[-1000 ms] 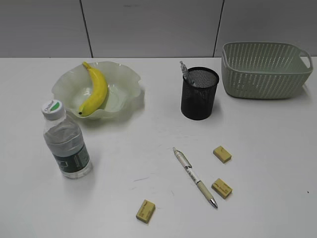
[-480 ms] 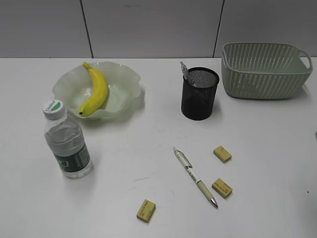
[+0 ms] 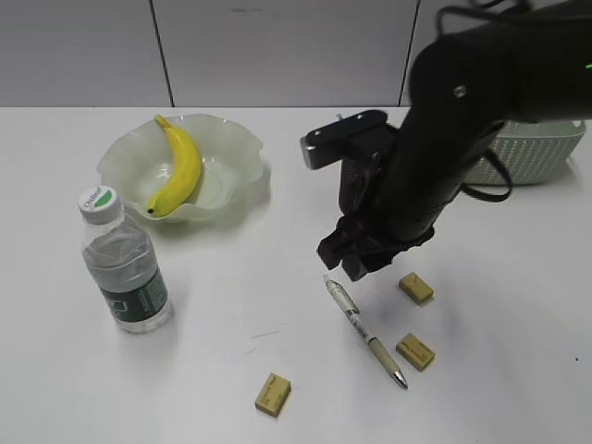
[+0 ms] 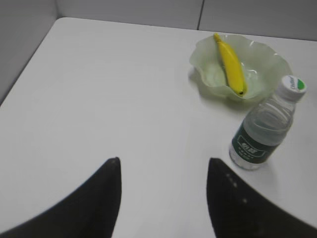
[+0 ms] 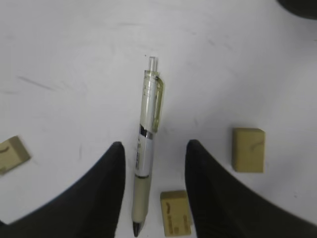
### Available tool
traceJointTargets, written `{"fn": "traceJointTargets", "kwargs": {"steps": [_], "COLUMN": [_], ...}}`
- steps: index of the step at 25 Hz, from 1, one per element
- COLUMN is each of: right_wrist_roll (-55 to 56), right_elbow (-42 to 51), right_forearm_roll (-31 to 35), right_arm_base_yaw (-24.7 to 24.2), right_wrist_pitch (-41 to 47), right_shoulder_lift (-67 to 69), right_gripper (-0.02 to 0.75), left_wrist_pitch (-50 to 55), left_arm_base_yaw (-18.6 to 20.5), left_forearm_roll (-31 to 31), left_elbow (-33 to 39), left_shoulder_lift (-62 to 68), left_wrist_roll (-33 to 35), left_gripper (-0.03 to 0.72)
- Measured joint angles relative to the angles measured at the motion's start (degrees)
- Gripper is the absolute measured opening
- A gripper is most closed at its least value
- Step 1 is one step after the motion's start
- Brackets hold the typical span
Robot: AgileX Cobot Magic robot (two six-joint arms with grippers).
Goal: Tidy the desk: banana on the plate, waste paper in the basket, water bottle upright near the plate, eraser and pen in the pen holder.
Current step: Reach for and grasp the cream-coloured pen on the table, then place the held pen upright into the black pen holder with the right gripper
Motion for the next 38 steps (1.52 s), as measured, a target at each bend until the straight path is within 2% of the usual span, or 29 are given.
{"fn": "traceJointTargets", "kwargs": {"steps": [2,5,10,11,13,15,18,20,23,25,29,31,35,38], "right_wrist_roll": [0.54,0.92,0.98,0.98,0.98,1.12,1.31,1.96,2.47,2.47,2.47,2.47,2.47,2.47], "right_elbow": [-2.94,-5.52,-6.93,-7.13,-7.36,-7.48,-6.91,-6.28,-3.56,-0.80,2.33,2.76,3.09,3.26], "right_forearm_roll": [0.42,0.85,2.86,3.01,2.97,3.09,3.29,3.33,0.23,-3.40,-5.09,-4.60,-2.91,-2.71], "right_arm_base_yaw": [0.18,0.18,0.18,0.18,0.18,0.18,0.18,0.18,-0.91,-3.60,-10.43,-12.55,-13.24,-13.24], "right_wrist_pitch": [0.98,1.56,1.08,0.85,0.44,-0.49,-3.77,-9.11,-26.68,-41.66,-60.75,-65.83,-71.04,-70.49], "right_shoulder_lift": [6.27,12.65,18.10,18.27,18.55,18.62,16.50,11.30,-1.60,-7.40,-6.73,-2.43,6.40,9.43], "right_gripper": [0.369,0.421,0.421,0.399,0.307,0.143,0.140,0.140,0.140,0.140,0.140,0.140,0.140,0.199], "left_wrist_pitch": [0.00,0.00,0.00,0.00,0.00,0.00,0.00,0.00,0.00,0.00,0.00,0.00,0.00,0.00], "left_arm_base_yaw": [2.23,4.58,5.47,5.47,5.47,5.47,5.47,5.47,5.47,5.47,5.51,5.51,5.51,5.51], "left_forearm_roll": [-0.05,-0.05,-0.05,-0.05,-0.05,-0.17,-0.29,-0.40,-0.40,-0.40,-0.40,-0.40,-0.40,-0.40], "left_elbow": [0.00,0.00,0.00,0.00,0.00,0.00,0.00,0.00,0.00,0.00,0.00,0.00,0.00,0.00], "left_shoulder_lift": [0.00,0.00,0.00,0.00,0.00,0.00,0.00,0.00,0.00,0.00,0.00,0.00,0.00,0.00], "left_wrist_roll": [0.00,0.00,0.18,0.18,0.18,0.18,0.18,0.18,0.18,0.18,0.18,0.18,0.18,0.18], "left_gripper": [0.414,0.414,0.414,0.414,0.414,0.414,0.414,0.414,0.407,0.393,0.370,0.359,0.351,0.350]}}
